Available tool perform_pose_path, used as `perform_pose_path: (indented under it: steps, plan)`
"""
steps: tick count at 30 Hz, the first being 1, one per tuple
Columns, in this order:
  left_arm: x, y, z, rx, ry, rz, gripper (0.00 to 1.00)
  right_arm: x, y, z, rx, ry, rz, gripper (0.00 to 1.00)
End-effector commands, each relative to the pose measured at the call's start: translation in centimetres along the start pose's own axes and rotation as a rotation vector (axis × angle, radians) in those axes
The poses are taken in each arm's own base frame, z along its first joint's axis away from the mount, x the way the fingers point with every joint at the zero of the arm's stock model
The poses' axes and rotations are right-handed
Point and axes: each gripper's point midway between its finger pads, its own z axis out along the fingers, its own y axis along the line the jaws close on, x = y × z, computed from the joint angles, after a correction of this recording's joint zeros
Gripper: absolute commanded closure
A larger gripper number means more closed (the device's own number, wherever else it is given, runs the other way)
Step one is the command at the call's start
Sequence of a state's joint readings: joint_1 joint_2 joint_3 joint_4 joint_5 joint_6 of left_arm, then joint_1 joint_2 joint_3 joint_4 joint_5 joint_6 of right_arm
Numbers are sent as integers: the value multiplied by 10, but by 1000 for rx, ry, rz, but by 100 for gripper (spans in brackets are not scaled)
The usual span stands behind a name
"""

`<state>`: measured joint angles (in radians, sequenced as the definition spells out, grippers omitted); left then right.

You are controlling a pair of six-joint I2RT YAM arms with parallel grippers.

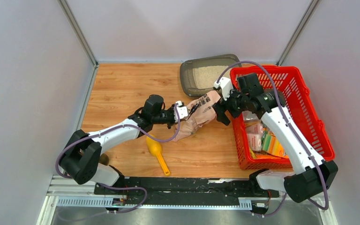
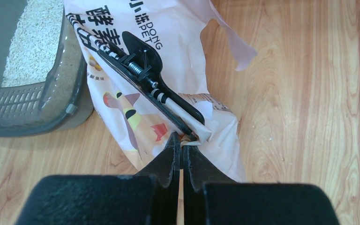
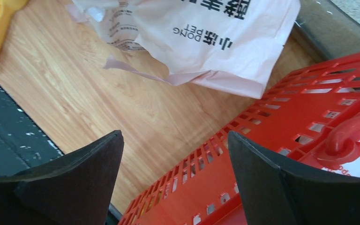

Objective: Fill the litter box with clean litter

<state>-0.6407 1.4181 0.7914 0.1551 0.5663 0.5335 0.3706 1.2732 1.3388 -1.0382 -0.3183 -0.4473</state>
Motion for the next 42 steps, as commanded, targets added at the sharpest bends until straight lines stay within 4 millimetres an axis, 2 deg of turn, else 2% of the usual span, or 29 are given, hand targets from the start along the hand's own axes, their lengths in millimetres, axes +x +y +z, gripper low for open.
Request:
perform_pose_path:
  steps: [1,4,7,8,11,12,13,15,16,18,19,21,22,26,30,32,35,37,39,41,42]
  plan:
    - [-27,34,-1,-75,-69,72,100,72,-37,-9,191,259,49,11]
    - [-26,40,-1,-91,-72,76,100,87,-54,-14,218,326,78,12]
    - [-23,43,-2,-92,-69,78,100,85,-67,-14,243,345,54,12]
    - [-23,43,-3,-90,-68,77,100,79,-72,-14,251,336,46,12]
    - [-20,40,-5,-73,-69,82,100,46,-65,-11,161,214,-20,9]
    - [-19,39,-6,-68,-70,87,100,24,-55,-9,87,113,-78,6]
    - [-19,37,-6,-53,-75,102,100,2,-58,-4,76,21,-126,4]
    - [-15,34,-7,-27,-69,107,100,-26,-49,7,-7,-97,-209,2]
    - [-15,30,-7,5,-70,124,100,-42,-52,14,-14,-151,-301,2]
    - [-14,29,-9,28,-67,146,100,-57,-44,31,-65,-194,-415,2]
    - [-14,26,-9,58,-66,168,100,-64,-47,48,-79,-204,-483,3]
    - [-12,25,-12,79,-61,193,100,-72,-39,65,-140,-223,-543,4]
    - [-11,25,-14,91,-59,225,100,-77,-42,79,-154,-219,-563,4]
    - [-7,31,-20,78,-35,241,100,-88,-37,113,-191,-231,-668,7]
    - [-5,34,-26,65,-23,260,100,-90,-38,134,-199,-250,-717,10]
    - [-2,39,-28,32,-12,256,100,-90,-38,139,-210,-250,-730,17]
    - [0,48,-32,-12,7,227,97,-82,-35,144,-239,-230,-738,42]
    - [2,51,-35,-33,19,188,96,-77,-31,140,-250,-224,-729,46]
    - [5,53,-38,-48,28,148,95,-69,-26,139,-263,-220,-720,39]
    - [4,56,-40,-59,27,143,96,-82,-28,129,-205,-277,-724,24]
    - [5,55,-41,-59,29,137,96,-87,-30,125,-174,-300,-737,21]
